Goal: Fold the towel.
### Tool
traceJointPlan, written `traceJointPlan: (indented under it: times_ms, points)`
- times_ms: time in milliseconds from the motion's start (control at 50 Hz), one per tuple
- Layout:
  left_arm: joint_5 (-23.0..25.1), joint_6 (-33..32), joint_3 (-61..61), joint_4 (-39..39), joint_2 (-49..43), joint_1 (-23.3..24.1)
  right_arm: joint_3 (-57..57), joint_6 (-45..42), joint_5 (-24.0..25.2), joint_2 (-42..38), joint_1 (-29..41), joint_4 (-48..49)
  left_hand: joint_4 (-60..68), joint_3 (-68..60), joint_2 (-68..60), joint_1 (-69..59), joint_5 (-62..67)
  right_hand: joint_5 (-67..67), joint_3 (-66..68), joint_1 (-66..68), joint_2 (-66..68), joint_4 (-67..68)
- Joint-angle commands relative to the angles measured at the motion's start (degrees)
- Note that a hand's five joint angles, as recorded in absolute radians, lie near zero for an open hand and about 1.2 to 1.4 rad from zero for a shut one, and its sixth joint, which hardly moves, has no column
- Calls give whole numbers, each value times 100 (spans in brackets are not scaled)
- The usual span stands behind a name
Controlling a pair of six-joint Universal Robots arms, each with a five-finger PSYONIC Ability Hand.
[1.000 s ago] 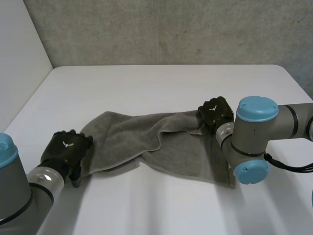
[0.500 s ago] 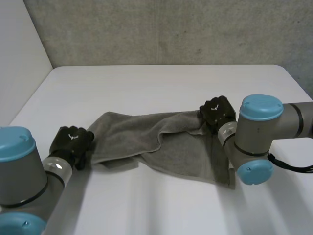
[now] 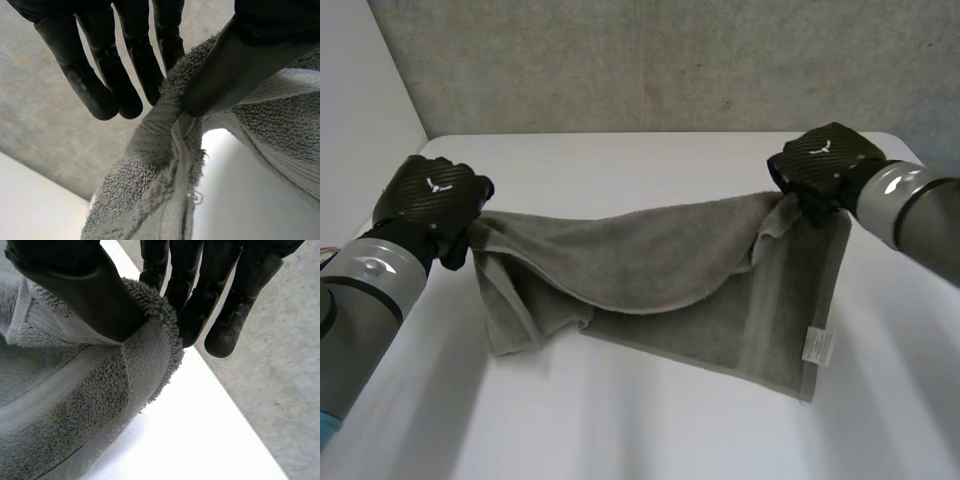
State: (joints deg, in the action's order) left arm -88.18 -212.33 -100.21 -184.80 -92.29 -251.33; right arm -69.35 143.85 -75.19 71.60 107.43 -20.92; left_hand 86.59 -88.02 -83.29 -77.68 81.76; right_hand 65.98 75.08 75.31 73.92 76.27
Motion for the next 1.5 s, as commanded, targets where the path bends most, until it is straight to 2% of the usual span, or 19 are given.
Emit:
traceJointPlan:
  times_ms: [20, 80, 300, 400, 480, 680, 740, 780, 880, 940, 980, 1020, 1040, 1060, 1100, 1120, 1180, 1260, 1500]
  points:
    - [389, 43, 388, 788, -492, -232, 62, -85, 233, 39, -187, -378, -659, 802, 329, -232, -1176, 402, 492, 469, 608, 373]
    - [538, 148, 686, 1270, -772, -302, -7, -129, 215, -32, -134, -360, -659, 802, 329, -232, -1176, 402, 492, 469, 608, 373]
    - [793, 342, 854, 1271, -1564, -364, -148, -129, 198, -866, -73, -246, -775, 918, 444, -116, -1291, 402, 492, 469, 608, 373]
    - [784, 333, 819, 1254, -1731, -382, -210, -129, 198, -963, 6, -79, -2671, 2814, 2341, 1780, -3188, 402, 492, 469, 608, 373]
    - [784, 324, 836, 1254, -1731, -382, -210, -129, 198, -972, 15, -52, -3180, 3323, 2850, 2289, -3697, 402, 492, 469, 608, 373]
    - [776, 306, 854, 1210, -1863, -364, -228, -111, 198, -999, 76, 0, -2978, 3121, 2648, 2088, -3495, 402, 492, 469, 608, 373]
    - [776, 306, 907, 1148, -1915, -364, -219, -112, 198, -999, 77, 44, -2255, 2398, 1925, 1364, -2772, 402, 492, 469, 608, 373]
    - [776, 306, 1046, 1122, -1968, -355, -193, -120, 198, -999, 77, 79, -665, 807, 334, -226, -1181, 402, 492, 469, 608, 373]
    - [767, 280, 1712, 1139, -2047, -329, 106, -173, 145, -1025, 77, 317, -659, 802, 329, -232, -1176, 402, 492, 469, 608, 373]
    - [749, 254, 2164, 1148, -2091, -320, 695, -322, 127, -1130, 85, 774, -659, 802, 329, -232, -1176, 402, 492, 469, 608, 373]
    - [723, 227, 3597, 1140, -2179, -267, 1135, -366, 101, -1122, 68, 1240, -659, 802, 329, -232, -1176, 402, 492, 469, 608, 373]
    - [688, 366, 4336, 1087, -2179, -259, 1626, -113, -30, -947, 120, 3232, -659, 802, 329, -232, -1176, 402, 492, 469, 608, 373]
    - [618, 551, 4891, 982, -2179, -224, 1627, -112, -31, -946, 121, 3244, -659, 802, 329, -232, -1176, 402, 492, 469, 608, 373]
    - [617, 552, 4897, 981, -2179, -223, 1409, 184, -74, -615, 199, 4410, -659, 802, 329, -232, -1176, 402, 492, 469, 608, 373]
    - [329, 1427, 5842, 579, -2144, -57, 821, 835, -128, 219, 235, 6120, -659, 802, 329, -232, -1176, 402, 492, 469, 608, 373]
    - [232, 1840, 6029, 438, -2092, -82, 818, 838, -128, 223, 235, 6126, -659, 802, 329, -232, -1176, 402, 492, 469, 608, 373]
    - [231, 2484, 6040, 305, -2056, -57, 485, 1302, -57, 565, 121, 6093, -659, 802, 329, -232, -1176, 402, 492, 469, 608, 373]
    - [239, 2539, 5647, 436, -2074, 5, 195, 1716, 126, 487, 77, 5425, -659, 802, 329, -232, -1176, 402, 492, 469, 608, 373]
    - [775, 1301, 2615, -344, -2029, -48, -525, 1471, 839, -48, 94, 4660, -659, 802, 329, -232, -1176, 402, 492, 469, 608, 373]
